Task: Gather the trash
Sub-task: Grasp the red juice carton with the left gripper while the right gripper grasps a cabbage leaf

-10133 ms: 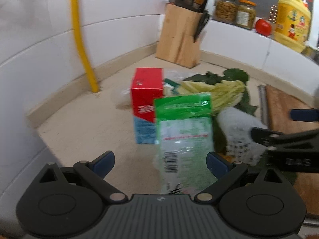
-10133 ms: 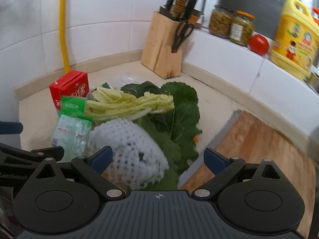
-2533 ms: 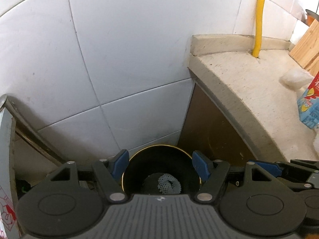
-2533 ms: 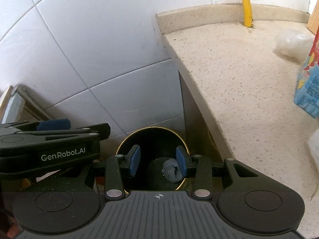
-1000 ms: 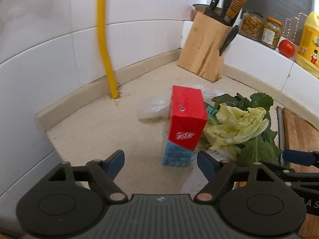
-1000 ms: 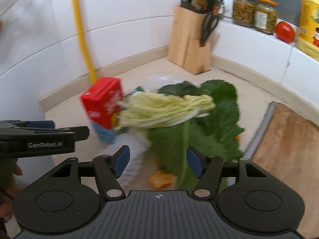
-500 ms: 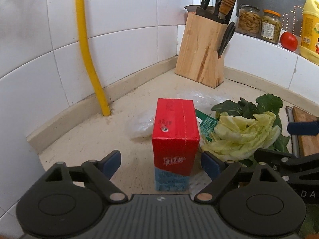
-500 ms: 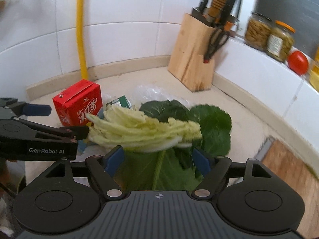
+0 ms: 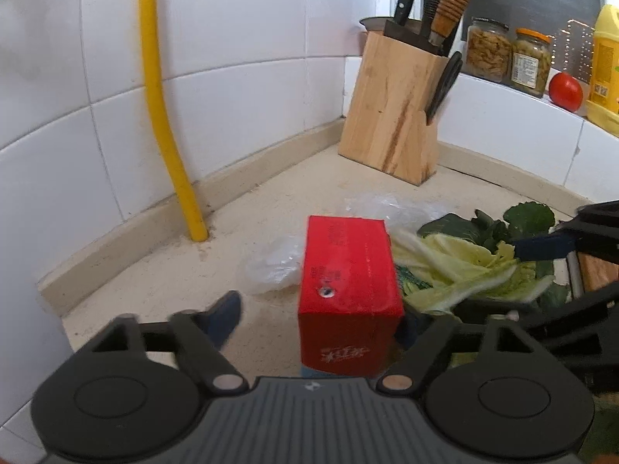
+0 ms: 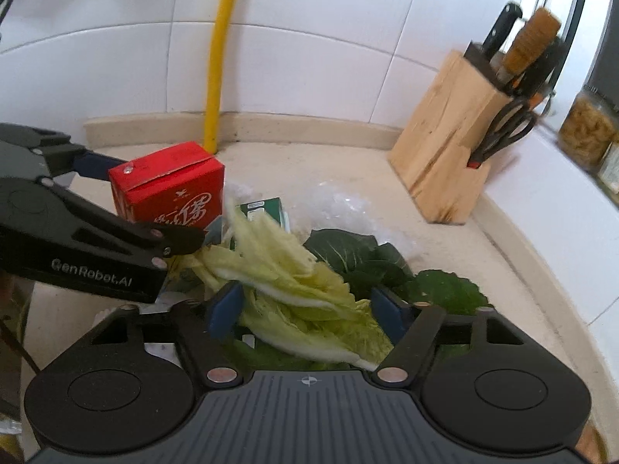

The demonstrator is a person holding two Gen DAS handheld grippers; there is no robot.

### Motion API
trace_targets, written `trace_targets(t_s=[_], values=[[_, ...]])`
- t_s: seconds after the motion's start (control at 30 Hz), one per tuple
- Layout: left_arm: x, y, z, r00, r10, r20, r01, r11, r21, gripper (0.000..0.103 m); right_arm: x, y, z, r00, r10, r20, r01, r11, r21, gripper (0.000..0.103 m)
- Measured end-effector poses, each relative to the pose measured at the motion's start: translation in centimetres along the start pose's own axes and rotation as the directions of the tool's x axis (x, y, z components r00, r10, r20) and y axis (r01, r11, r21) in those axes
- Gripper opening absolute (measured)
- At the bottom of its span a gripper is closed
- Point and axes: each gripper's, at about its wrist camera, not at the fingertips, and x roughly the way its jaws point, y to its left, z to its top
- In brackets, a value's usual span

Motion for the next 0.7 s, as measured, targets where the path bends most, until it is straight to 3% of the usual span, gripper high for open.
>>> trace_targets(t_s=[0.03, 0.07, 0.1, 0.23, 0.5, 0.7], values=[[0.0, 0.0, 0.0, 1.0, -0.011, -0.009, 0.011, 1.0, -0.003, 0.052, 0.1, -0.2, 0.1, 1.0, 0.012, -0.018, -0.012, 1.0, 0.015, 0.057], [0.0, -0.1, 0.1, 1.0, -0.017, -0.02, 0.017, 1.0, -0.005, 0.038, 0.0, -0.4, 0.2, 0.999, 0.027, -0.028, -0.026, 0.999, 0.031, 0.053], [0.0, -0.1, 0.1, 0.999, -0.023, -0.034, 0.023, 1.0, -0.009, 0.035, -0.2, -0.5, 0.3, 0.999, 0.037, -0.04, -0.035, 0.998, 0.051, 0.048], [-1.0, 0.0, 0.2, 0.998, -0.059, -0.035, 0.058, 0.998, -0.027, 0.035, -1.8, -1.2, 0.3, 0.993, 0.095, -0.063, -0.083, 0.983, 0.161, 0.029], [-3.4, 0.7, -0.1, 0.996, -0.083, -0.006, 0.083, 0.995, -0.05, 0.035, -6.1, -2.1, -1.1, 0.985, 0.172, -0.003, -0.162, 0.934, 0.319, 0.026], [-3.2, 1.6, -1.0, 0.997, -0.068, -0.04, 0.065, 0.996, -0.067, 0.036, -4.6, -2.1, -2.1, 0.992, 0.115, -0.053, -0.092, 0.942, 0.323, 0.027]])
